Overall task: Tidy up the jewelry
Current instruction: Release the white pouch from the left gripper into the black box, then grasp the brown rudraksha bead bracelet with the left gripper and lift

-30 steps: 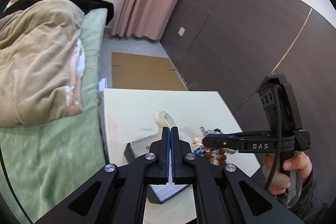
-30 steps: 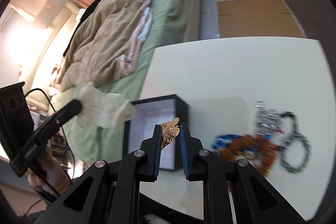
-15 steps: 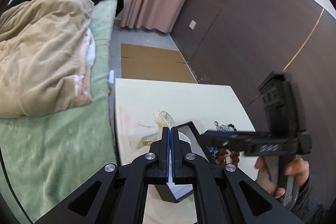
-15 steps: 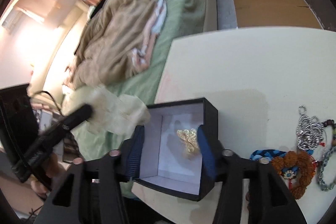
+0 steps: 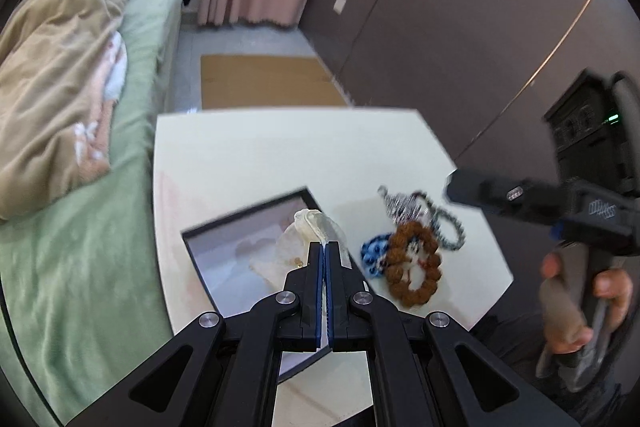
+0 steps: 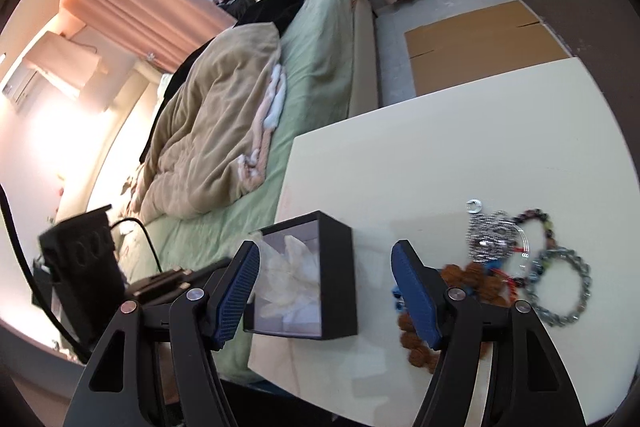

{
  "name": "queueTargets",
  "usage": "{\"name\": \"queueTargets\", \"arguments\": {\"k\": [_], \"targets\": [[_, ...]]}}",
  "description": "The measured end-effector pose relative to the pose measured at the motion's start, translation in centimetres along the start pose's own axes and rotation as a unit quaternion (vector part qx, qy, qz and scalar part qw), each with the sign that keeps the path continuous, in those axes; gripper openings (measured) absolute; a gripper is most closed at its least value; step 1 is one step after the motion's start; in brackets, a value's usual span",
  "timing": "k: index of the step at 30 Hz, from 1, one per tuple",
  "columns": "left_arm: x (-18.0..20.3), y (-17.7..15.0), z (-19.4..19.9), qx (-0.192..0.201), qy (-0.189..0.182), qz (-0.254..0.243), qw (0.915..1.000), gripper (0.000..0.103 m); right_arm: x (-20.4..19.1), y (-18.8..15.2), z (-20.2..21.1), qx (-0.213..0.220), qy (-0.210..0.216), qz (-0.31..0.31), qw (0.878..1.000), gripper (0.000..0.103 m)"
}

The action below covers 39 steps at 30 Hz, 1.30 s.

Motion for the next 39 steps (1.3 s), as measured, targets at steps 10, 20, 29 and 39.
{"name": "queueTargets", "arguments": {"k": [10,20,29,39], "targets": [[-1.1,0.5,-0.7,-0.006,-0.006,0.055,0.9984,0.061,3.0,-0.3,4.0,0.039,-0.012,-0.037,0.998,0.069],[0.9,2.5,-0.3,0.026,-0.015,0.041,0.9987,0.07,6.6,-1.9,6.8,0.074,-0.011,-0.102,0.992,0.069],[5.2,1.7,-3.2,-0.003,-0.031,-0.009,0.9995,0.068,9.1,-2.9,9.0,0.097,-0.066,-0.112,0.987,0.069],[8.4,0.6,-6.6,-0.04,-0.035,-0.043,0.9977,0.038,13.8,-3.9,9.6,0.082,-0.117,-0.16,0.977,0.069]]}}
Point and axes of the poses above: each gripper's, at about its wrist camera, not at the fingertips, and z roughly against the way its jaws point, x to its right, y to its top, the point moved 5 cm from there along -z, roughly the way its jaws point, and after that the axes turned 7 degrees about x, right-handed, at the moved point
